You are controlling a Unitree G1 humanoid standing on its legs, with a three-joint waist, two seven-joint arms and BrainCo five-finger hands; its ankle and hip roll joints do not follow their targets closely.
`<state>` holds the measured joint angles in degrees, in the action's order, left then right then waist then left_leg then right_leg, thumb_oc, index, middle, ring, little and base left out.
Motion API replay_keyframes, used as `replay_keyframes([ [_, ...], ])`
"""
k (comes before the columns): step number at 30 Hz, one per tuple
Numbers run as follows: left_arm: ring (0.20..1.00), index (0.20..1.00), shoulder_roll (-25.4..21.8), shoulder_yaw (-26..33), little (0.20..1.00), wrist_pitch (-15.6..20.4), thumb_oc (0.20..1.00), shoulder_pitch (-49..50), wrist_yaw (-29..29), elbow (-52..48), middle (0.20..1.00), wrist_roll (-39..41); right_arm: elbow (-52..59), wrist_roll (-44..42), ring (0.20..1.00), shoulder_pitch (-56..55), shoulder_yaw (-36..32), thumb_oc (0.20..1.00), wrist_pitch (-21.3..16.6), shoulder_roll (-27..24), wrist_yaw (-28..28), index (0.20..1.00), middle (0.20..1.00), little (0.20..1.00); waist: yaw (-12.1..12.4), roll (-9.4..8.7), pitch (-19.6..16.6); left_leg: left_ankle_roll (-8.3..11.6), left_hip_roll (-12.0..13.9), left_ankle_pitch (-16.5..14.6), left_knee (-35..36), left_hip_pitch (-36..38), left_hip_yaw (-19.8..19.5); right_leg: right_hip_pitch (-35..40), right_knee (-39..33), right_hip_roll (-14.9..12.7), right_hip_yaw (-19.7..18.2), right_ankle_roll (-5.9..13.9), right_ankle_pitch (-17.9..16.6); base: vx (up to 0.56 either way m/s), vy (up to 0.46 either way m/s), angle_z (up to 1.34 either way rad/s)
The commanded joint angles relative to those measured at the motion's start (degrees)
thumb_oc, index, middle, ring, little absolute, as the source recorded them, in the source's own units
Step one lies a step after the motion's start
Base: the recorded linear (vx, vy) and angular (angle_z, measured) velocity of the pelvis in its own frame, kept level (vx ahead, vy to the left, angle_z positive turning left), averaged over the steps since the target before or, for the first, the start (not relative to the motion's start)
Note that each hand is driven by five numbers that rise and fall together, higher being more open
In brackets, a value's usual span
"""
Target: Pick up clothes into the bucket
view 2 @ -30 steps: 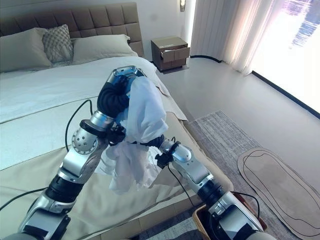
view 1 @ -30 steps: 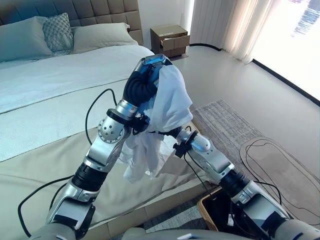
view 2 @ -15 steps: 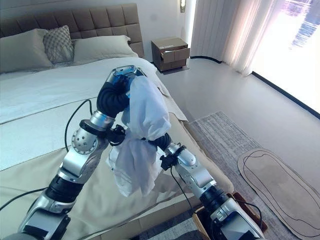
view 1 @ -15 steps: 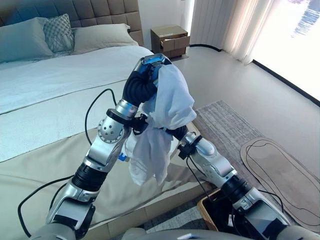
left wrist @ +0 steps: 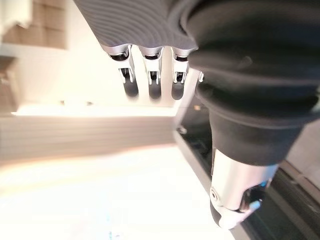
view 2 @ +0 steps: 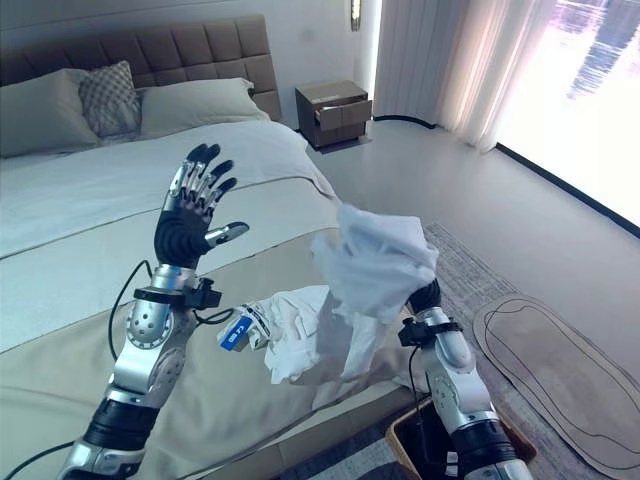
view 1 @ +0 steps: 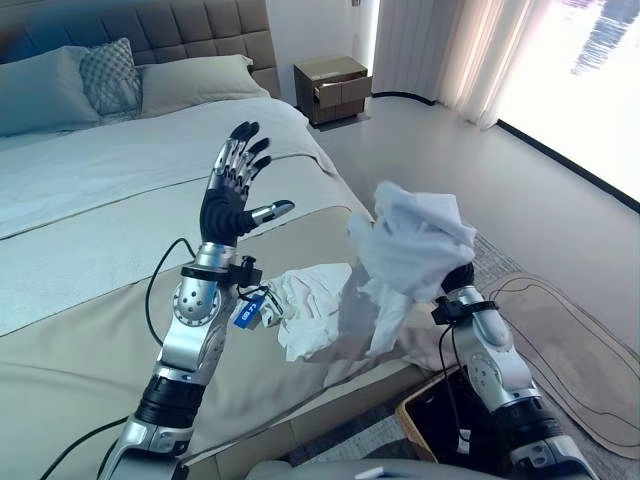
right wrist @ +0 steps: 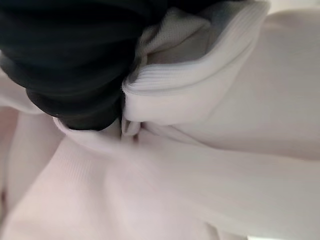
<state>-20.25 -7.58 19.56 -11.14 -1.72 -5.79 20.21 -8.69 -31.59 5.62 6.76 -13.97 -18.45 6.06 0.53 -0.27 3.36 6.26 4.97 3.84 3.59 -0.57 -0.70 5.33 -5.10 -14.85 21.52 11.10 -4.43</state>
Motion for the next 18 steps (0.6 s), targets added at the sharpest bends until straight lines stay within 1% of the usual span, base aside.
replay_keyframes([
  [1, 1.0, 1.0, -1.58, 1.64, 1.0, 2.52, 1.0, 0.32, 0.27, 3.53, 1.0, -2.96, 7.03, -1.28, 0.2, 2.72, -4.08, 0.2, -6.31, 2.03, -1.04, 0.2, 0.2, 0.2, -0.36, -2.68, -0.17, -2.02, -0.31, -3.65, -1.94, 0.75, 3.7, -2.83, 3.92, 0.15, -0.39, -0.04, -0.97, 0.0, 0.0, 0.0],
  [2, 1.0, 1.0, -1.5, 1.12, 1.0, 2.42, 1.0, 1.63, 0.33, 5.13, 1.0, -4.24, 7.19, -1.31, 0.2, 2.2, -5.42, 0.2, -6.85, 2.13, -1.58, 0.2, 0.2, 0.2, -0.39, -2.74, -0.14, -2.02, -0.32, -3.67, -1.96, 0.76, 3.69, -2.86, 3.92, 0.15, -0.39, 0.0, -0.98, 0.0, 0.0, 0.0],
  [3, 1.0, 1.0, -1.21, 0.8, 1.0, 2.26, 1.0, 2.63, 0.79, 6.3, 1.0, -3.95, 6.81, -1.34, 0.2, 1.85, -6.44, 0.2, -7.16, 2.0, -2.16, 0.2, 0.2, 0.2, -0.47, -2.8, -0.09, -2.04, -0.33, -3.68, -1.95, 0.73, 3.68, -2.85, 3.9, 0.19, -0.5, -0.01, -0.97, 0.0, 0.0, 0.0],
  [4, 1.0, 1.0, -0.59, 0.02, 1.0, 1.74, 1.0, 4.79, 1.93, 9.57, 1.0, -3.57, 6.55, -0.82, 0.2, 1.03, -8.83, 0.2, -7.97, 1.88, -3.75, 0.2, 0.2, 0.2, -0.64, -2.87, -0.04, -2.09, -0.39, -3.74, -2.07, 0.65, 3.75, -2.94, 3.95, 0.24, -0.65, 0.03, -1.02, 0.0, 0.0, 0.0],
  [5, 1.0, 1.0, -0.58, -0.06, 1.0, 1.82, 1.0, 4.77, 1.96, 9.66, 1.0, -3.56, 6.6, -0.78, 0.2, 0.94, -8.87, 0.2, -7.96, 1.88, -3.78, 0.2, 0.2, 0.2, -0.57, -2.87, -0.09, -2.09, -0.39, -3.75, -2.08, 0.64, 3.76, -2.95, 3.95, 0.24, -0.66, 0.03, -1.01, 0.0, 0.0, 0.0],
  [7, 1.0, 1.0, -0.12, -0.28, 1.0, 1.68, 1.0, 6.91, 2.56, 12.76, 1.0, -3.52, 6.45, -0.33, 0.2, 0.17, -11.52, 0.2, -8.64, 1.75, -5.21, 0.2, 0.2, 0.2, -0.74, -2.99, -0.03, -2.17, -0.44, -3.91, -2.18, 0.67, 3.87, -3.22, 4.07, 0.28, -0.85, 0.07, -1.03, -0.01, 0.005, -0.04],
  [8, 1.0, 1.0, 0.33, -0.21, 1.0, 1.41, 1.0, 8.76, 2.89, 14.61, 1.0, -3.3, 5.71, 0.53, 0.2, -0.59, -14.14, 0.2, -9.38, 1.4, -7.01, 0.2, 0.2, 0.2, -0.99, -3.1, 0.08, -2.2, -0.37, -3.98, -2.25, 0.61, 4.02, -3.46, 4.13, 0.3, -1.12, 0.1, -1.04, -0.02, 0.008, -0.08],
  [9, 1.0, 1.0, 0.33, -0.22, 1.0, 1.42, 1.0, 8.76, 2.89, 14.62, 1.0, -3.3, 5.71, 0.54, 0.2, -0.6, -14.14, 0.2, -9.38, 1.4, -7.01, 0.2, 0.2, 0.2, -0.97, -3.1, 0.06, -2.2, -0.37, -3.99, -2.26, 0.61, 4.03, -3.48, 4.14, 0.3, -1.14, 0.1, -1.04, -0.02, 0.005, -0.05],
  [10, 1.0, 1.0, 0.31, -0.26, 1.0, 1.19, 1.0, 10.26, 3.06, 16.09, 1.0, -4.28, 5.81, 2.25, 0.2, -1.4, -16.57, 0.2, -10.01, 0.81, -9.08, 0.2, 0.2, 0.2, -1.36, -3.26, 0.22, -2.24, -0.27, -4.1, -2.45, 0.5, 4.23, -3.75, 4.2, 0.36, -1.51, 0.13, -1.07, 0.0, 0.0, 0.0],
  [11, 1.0, 1.0, 0.31, -0.29, 1.0, 1.21, 1.0, 10.27, 3.07, 16.09, 1.0, -4.28, 5.86, 2.29, 0.2, -1.45, -16.58, 0.2, -9.98, 0.82, -9.11, 0.2, 0.2, 0.2, -1.31, -3.25, 0.19, -2.24, -0.27, -4.11, -2.46, 0.5, 4.26, -3.78, 4.22, 0.37, -1.55, 0.12, -1.07, 0.0, 0.0, 0.0],
  [14, 1.0, 1.0, 0.23, 0.46, 1.0, 1.3, 1.0, 12.94, 3.53, 17.14, 1.0, -5.36, 5.15, 5.33, 0.2, -3.01, -21.33, 0.2, -10.78, -0.69, -12.66, 0.2, 0.2, 0.2, -2.22, -3.53, 0.44, -2.43, -0.15, -4.61, -3.02, 0.52, 4.94, -4.31, 4.49, 0.56, -2.63, 0.17, -1.02, -0.01, -0.009, -0.09],
  [15, 1.0, 1.0, 0.23, 0.45, 1.0, 1.3, 1.0, 12.95, 3.53, 17.14, 1.0, -5.36, 5.17, 5.35, 0.2, -3.03, -21.33, 0.2, -10.77, -0.68, -12.67, 0.2, 0.2, 0.2, -2.18, -3.53, 0.43, -2.43, -0.14, -4.63, -3.03, 0.52, 4.98, -4.33, 4.5, 0.56, -2.66, 0.17, -1.02, -0.01, -0.015, -0.18],
  [18, 1.0, 1.0, 1.42, 2.44, 1.0, 1.31, 1.0, 14.75, 5.25, 17.0, 1.0, -0.68, 5.72, 6.17, 0.2, -4.94, -25.23, 0.2, -11.33, -1.34, -14.22, 0.2, 0.2, 0.2, -3.12, -3.72, 0.63, -2.62, -0.04, -5.18, -3.64, 0.65, 5.68, -4.75, 4.75, 0.68, -3.7, 0.16, -0.93, -0.01, -0.017, -0.17],
])
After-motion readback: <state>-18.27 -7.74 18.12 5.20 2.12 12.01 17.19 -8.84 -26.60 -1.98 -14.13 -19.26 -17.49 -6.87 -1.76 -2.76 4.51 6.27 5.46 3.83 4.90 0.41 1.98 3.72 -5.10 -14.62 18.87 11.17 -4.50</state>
